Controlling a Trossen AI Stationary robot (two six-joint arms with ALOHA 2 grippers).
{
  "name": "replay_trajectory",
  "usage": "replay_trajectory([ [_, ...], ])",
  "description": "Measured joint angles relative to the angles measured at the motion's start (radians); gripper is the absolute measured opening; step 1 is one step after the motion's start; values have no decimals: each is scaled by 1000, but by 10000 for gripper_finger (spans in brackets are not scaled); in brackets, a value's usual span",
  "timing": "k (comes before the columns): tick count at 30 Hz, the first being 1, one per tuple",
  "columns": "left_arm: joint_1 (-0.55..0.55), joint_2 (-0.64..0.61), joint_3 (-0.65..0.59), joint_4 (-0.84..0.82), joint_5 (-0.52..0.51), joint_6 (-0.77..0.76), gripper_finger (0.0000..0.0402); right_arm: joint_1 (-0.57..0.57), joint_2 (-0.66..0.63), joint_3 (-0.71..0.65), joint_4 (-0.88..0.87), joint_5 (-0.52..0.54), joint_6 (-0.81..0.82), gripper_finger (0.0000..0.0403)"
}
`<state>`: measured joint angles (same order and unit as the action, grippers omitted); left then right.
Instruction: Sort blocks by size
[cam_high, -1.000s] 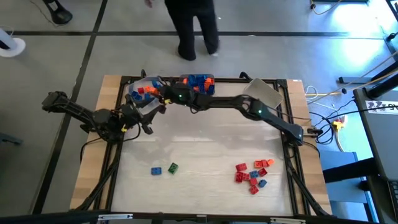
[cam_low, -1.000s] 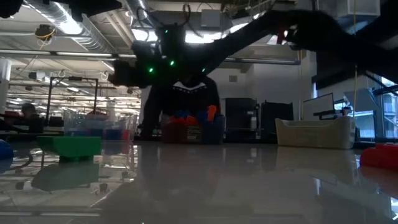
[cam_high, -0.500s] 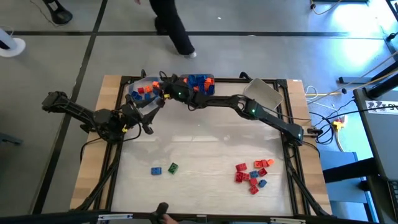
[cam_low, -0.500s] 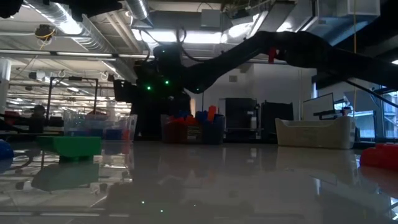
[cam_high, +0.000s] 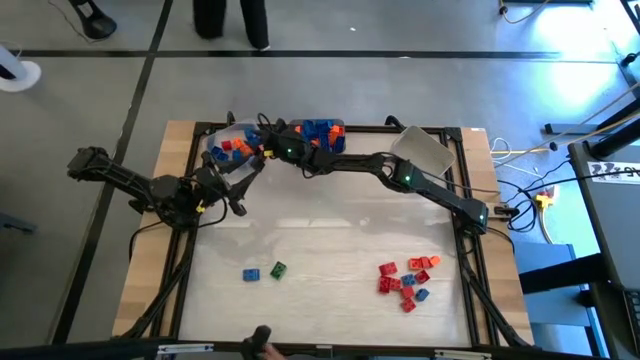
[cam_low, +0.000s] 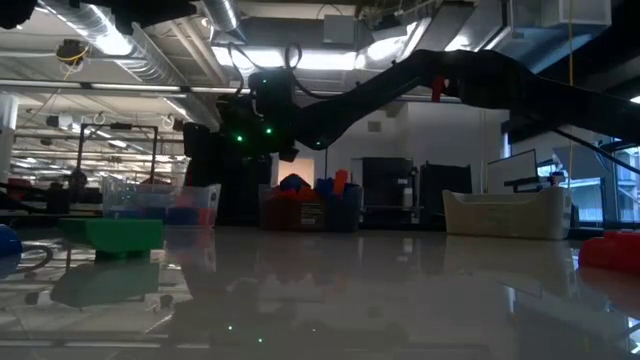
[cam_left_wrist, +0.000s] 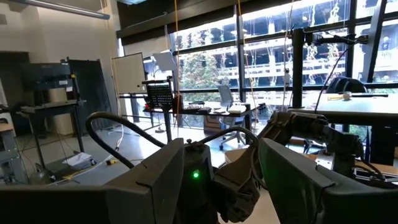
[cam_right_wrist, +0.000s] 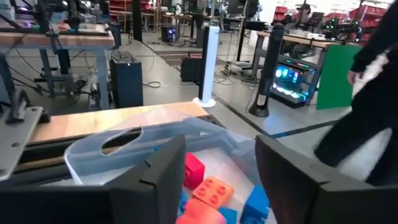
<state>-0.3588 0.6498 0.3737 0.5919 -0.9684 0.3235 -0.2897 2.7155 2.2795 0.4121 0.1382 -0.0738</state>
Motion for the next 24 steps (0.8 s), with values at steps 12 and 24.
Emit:
replay_trajectory([
  [12, -20, 0, 0, -14, 0, 1, 196, 62, -228, 0, -421, 58, -174, 206],
  [24, -55, -1, 0, -37, 109, -52, 196, 141, -546, 1, -1207, 291, -176, 153],
])
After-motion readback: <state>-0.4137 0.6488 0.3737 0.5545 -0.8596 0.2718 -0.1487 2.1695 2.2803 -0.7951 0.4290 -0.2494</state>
